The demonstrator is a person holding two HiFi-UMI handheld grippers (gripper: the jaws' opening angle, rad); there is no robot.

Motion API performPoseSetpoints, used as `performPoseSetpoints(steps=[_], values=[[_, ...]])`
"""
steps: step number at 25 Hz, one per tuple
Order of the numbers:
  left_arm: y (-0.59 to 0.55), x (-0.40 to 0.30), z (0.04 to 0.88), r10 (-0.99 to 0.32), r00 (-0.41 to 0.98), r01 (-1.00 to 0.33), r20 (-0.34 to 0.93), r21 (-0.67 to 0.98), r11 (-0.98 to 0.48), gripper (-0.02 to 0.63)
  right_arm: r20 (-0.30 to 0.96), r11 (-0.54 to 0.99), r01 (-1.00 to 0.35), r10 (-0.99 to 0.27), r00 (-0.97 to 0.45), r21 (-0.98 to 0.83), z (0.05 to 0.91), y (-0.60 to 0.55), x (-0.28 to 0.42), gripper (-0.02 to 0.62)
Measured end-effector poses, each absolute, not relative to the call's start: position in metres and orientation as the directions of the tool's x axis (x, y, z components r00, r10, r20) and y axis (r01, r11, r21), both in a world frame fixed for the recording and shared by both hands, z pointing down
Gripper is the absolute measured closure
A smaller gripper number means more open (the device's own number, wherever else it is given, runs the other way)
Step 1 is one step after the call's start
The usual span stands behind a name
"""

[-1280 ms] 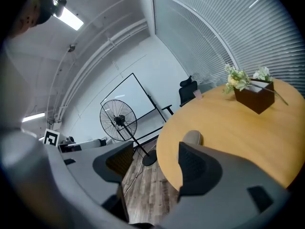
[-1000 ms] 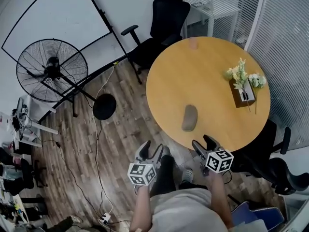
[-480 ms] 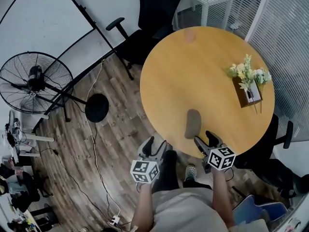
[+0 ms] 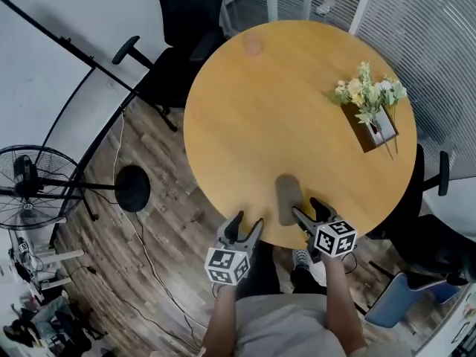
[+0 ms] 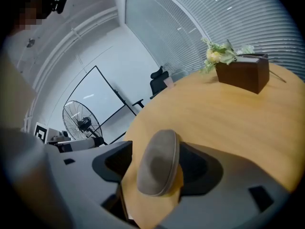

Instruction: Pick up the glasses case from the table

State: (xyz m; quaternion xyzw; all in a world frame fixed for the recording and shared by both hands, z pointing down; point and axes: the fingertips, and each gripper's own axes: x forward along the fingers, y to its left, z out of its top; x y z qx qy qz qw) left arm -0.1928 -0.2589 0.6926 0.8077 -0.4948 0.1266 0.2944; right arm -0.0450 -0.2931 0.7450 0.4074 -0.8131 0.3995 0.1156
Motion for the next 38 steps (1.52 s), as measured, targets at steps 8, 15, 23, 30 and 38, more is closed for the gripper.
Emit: performPoseSetpoints(steps=[8, 15, 23, 30, 38], values=[[-0.281, -0.159, 0.716, -0.620, 0.592, -0.806, 0.516, 0.379, -0.454, 0.371, 0.530, 0.264, -0.756, -0.576, -0.622, -0.600, 0.776, -0.303, -0.049, 0.291], [-0.293, -0.151, 0.721, -0.578, 0.633, -0.773, 0.515, 0.385, -0.503, 0.371, 0.568, 0.239, -0.771, -0.557, -0.607, -0.590, 0.794, -0.303, -0.053, 0.265], [-0.305, -0.168, 0.728, -0.562, 0.636, -0.770, 0.529, 0.390, -0.505, 0.371, 0.575, 0.228, -0.759, -0.532, -0.622, -0.610, 0.799, -0.303, -0.066, 0.230], [-0.316, -0.196, 0.733, -0.578, 0.614, -0.788, 0.538, 0.384, -0.481, 0.371, 0.578, 0.233, -0.748, -0.509, -0.638, -0.621, 0.799, -0.303, -0.085, 0.232], [-0.319, -0.224, 0.734, -0.606, 0.579, -0.815, 0.546, 0.382, -0.435, 0.371, 0.580, 0.248, -0.740, -0.486, -0.654, -0.625, 0.800, -0.303, -0.105, 0.249]])
